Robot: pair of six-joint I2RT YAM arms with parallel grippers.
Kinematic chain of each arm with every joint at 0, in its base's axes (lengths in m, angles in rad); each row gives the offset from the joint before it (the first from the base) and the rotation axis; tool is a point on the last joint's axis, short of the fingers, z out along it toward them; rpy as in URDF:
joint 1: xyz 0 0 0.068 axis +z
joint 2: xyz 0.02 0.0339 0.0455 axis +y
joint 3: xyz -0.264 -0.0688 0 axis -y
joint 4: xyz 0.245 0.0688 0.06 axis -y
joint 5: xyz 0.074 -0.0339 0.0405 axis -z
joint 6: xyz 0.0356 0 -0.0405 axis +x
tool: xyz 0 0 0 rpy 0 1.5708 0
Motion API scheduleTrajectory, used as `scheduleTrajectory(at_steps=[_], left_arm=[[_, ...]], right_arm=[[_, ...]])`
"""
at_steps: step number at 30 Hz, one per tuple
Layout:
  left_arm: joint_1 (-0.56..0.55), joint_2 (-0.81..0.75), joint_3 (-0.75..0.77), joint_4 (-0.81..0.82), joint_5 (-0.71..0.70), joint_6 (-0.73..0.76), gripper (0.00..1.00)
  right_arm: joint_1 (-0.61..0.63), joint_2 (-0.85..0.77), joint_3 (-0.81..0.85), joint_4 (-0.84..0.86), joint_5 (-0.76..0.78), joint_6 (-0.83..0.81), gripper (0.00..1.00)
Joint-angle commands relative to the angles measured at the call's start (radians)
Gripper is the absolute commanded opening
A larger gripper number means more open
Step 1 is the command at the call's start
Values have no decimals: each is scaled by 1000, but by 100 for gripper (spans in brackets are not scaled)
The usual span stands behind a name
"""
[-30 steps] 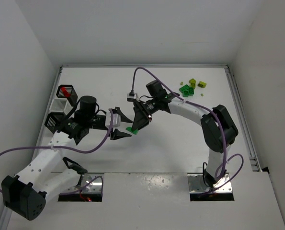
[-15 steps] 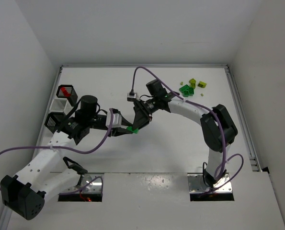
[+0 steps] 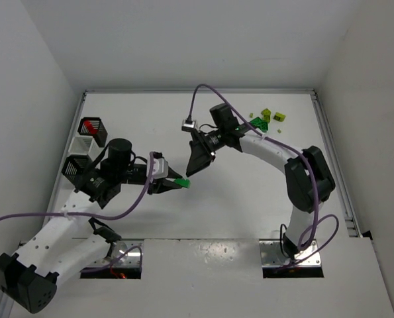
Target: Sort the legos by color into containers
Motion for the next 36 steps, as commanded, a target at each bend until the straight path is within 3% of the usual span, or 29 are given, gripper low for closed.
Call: scheduleTrajectory(at_steps=[1,4,6,7,8,10,16,23,36], left_arm=[[2,-36,-10,-8,-26,-134,0],[29,-97,-10,-57,-125,-228,0],[57,-122,26,-111,-283,-304,0],[57,-132,45,-131,-348,-333,0],[81,-132,91,-157,-412,-364,0],[91,-119,146,-255,-547,-395,0],[212,-31,263,-378,-809,-395,0],[411,88,333,-411,-951,-374,0],[887,538,663,-564,-810,-200,0]], right_arm=[[-72,-49,6,61,-113,-4,58],[-167,-40,-4,37,13,-47,58],[-242,-40,79,-235,183,-209,60],[-259,-40,145,-400,425,-345,60],[-259,-40,205,-596,561,-545,60],[-259,-64,252,-621,779,-575,60],[-279,-160,152,-595,929,-610,60],[-288,-260,94,-602,1148,-715,60],[-317,-323,9,-572,1273,-761,60]])
